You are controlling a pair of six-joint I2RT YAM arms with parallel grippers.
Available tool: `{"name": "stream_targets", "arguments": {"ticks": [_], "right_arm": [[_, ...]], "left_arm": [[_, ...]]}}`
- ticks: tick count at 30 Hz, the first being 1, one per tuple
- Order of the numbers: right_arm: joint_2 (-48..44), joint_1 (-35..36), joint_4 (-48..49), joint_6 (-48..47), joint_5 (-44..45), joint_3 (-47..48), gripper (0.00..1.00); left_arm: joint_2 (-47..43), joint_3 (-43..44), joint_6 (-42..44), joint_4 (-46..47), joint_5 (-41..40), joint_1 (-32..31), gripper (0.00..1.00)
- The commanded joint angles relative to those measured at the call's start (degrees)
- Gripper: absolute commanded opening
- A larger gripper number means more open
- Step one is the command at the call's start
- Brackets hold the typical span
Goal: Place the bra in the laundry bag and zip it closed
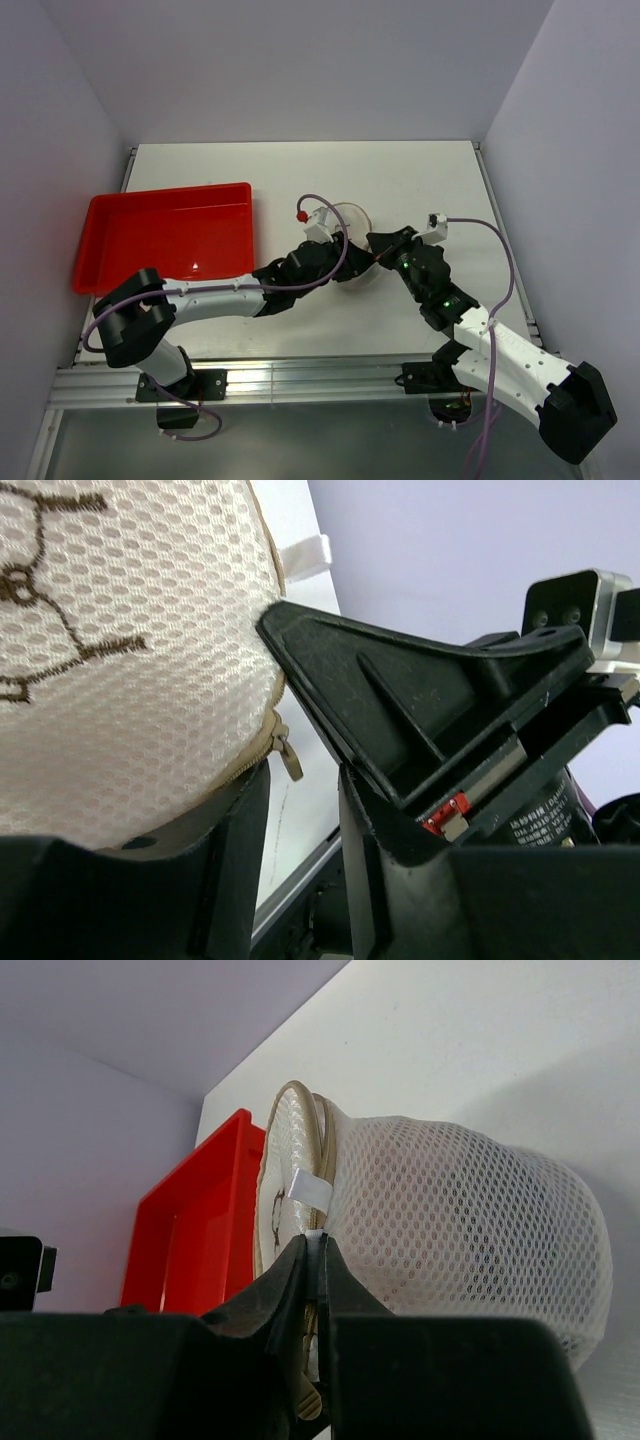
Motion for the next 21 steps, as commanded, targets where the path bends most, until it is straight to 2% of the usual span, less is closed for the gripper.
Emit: {"name": "stream_targets", "arguments": {"ticks": [1, 5, 12, 14, 17, 21], "right_arm": [[-0.12, 0.32, 3.08, -0.79, -0.57, -0.31, 0.0], [-0.56, 0.32, 3.08, -1.06, -0.48, -0.49, 0.0], [-0.91, 0.23, 2.82, -1.32, -0.22, -0.75, 0.0], [-0.91, 0.06, 2.82, -1.15, -0.48, -0.75, 0.0], [-0.82, -0.21, 2.82, -0.97, -0.83, -0.75, 0.0], [-0.73, -1.35, 2.82, -1.67, -1.45, -0.49, 0.0]], "left_arm": [[0.24, 2.82, 1.25, 2.08, -2.47, 0.43, 0.39], [1.12, 3.44, 1.61, 1.2, -3.17, 0.6, 0.33], [1.3, 3.79, 3.19, -0.29, -5.63, 0.6, 0.31], [1.47, 3.88, 3.71, -0.38, -5.64, 0.6, 0.19], [1.56, 3.62, 3.63, -0.81, -5.55, 0.6, 0.07], [1.12, 2.48, 3.71, -1.17, -5.46, 0.6, 0.0]]}}
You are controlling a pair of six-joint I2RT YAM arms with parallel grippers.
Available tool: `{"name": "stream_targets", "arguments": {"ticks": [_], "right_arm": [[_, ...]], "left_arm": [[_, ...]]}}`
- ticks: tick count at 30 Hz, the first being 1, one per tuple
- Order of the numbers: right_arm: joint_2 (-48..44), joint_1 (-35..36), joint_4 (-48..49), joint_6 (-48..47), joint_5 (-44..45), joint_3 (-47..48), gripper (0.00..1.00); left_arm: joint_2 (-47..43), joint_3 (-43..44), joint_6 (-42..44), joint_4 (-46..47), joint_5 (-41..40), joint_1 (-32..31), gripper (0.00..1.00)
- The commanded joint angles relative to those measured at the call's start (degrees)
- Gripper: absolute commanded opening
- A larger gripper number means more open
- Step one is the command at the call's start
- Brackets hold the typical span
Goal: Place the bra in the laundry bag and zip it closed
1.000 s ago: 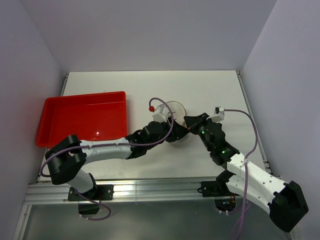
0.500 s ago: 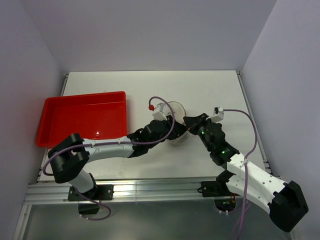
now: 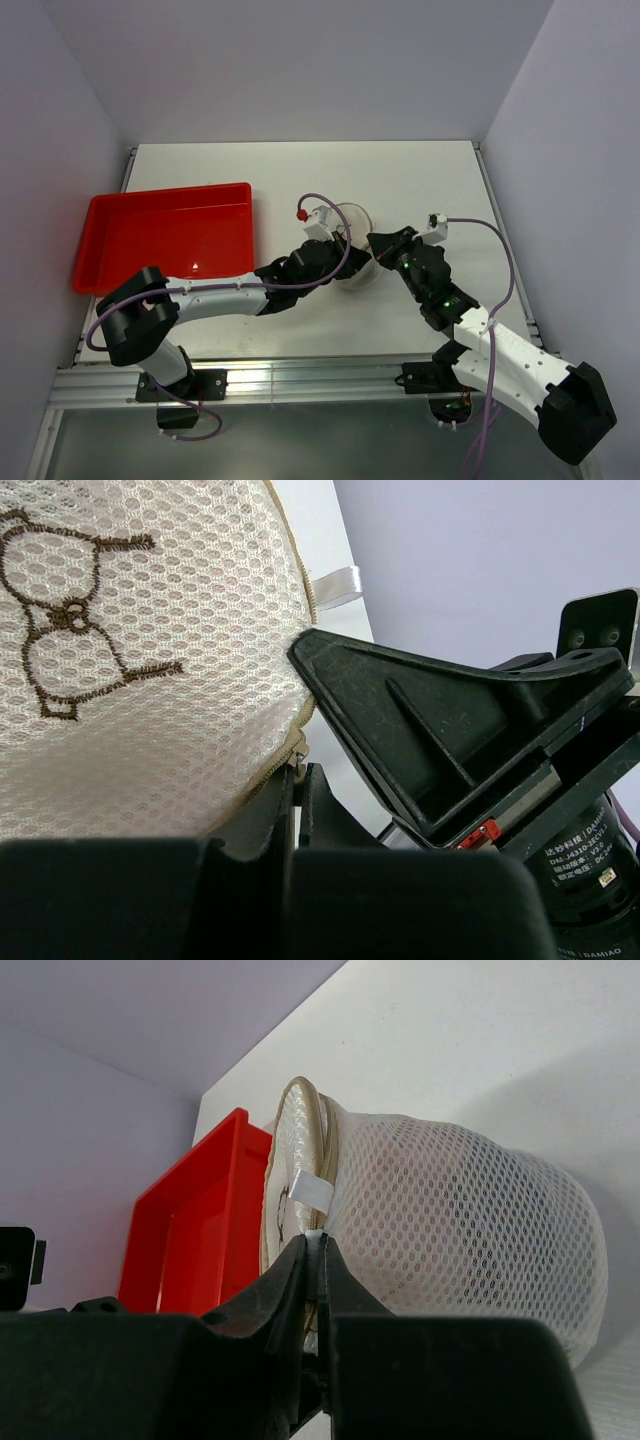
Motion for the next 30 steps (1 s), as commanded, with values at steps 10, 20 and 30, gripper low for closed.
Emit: {"name": "stream_targets", "arguments": {"ticks": [10, 20, 30], "right_arm": [[1.11, -7.16, 3.3, -4.02, -7.62, 2.27, 0.0], [8.66, -14.37, 5.5, -5.17, -15.0, 7.63, 0.0], [24.22, -15.0, -0.81, -11.05, -23.97, 23.09, 0.29]], "left_arm": [[-6.13, -7.83, 5.9, -0.43, -2.48, 0.23, 0.0], [-19.32, -19.88, 7.93, -7.63, -9.16, -0.12, 0.0], [-26.19, -19.8, 8.71, -8.08, -11.81, -3.37, 0.0]]}}
